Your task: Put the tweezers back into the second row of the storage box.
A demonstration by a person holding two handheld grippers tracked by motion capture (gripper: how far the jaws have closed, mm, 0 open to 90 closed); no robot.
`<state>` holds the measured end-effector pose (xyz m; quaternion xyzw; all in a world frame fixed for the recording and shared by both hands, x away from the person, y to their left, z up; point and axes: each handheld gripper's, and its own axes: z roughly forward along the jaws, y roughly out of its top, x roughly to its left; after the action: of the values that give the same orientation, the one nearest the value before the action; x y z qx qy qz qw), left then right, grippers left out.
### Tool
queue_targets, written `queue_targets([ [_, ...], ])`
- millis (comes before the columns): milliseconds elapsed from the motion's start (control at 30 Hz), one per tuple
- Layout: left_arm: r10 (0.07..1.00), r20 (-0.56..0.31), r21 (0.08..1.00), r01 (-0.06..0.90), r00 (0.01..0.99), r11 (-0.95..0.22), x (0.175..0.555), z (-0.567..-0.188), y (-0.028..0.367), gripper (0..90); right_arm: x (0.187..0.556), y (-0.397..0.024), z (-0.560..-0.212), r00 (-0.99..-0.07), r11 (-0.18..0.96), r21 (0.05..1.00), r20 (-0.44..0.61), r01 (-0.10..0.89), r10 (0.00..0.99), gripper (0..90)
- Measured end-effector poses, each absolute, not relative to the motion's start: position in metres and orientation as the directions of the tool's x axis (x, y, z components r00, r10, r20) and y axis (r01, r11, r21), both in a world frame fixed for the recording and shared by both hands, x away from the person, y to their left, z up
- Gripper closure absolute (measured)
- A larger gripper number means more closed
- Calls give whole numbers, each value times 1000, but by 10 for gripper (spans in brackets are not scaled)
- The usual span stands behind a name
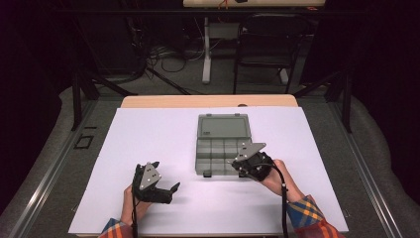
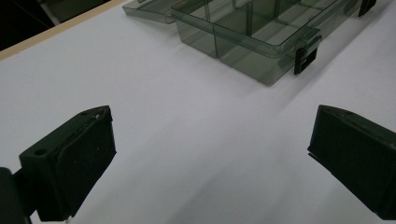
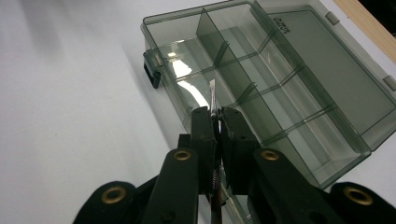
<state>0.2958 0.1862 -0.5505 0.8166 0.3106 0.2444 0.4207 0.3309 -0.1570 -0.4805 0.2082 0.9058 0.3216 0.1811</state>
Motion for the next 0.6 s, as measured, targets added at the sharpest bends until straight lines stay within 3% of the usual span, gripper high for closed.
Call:
queue_targets([
  [600,709,140,836,301,691,-458,296,-551,183,1,352,-151,-476,-878,757,625,-238,189,415,844],
])
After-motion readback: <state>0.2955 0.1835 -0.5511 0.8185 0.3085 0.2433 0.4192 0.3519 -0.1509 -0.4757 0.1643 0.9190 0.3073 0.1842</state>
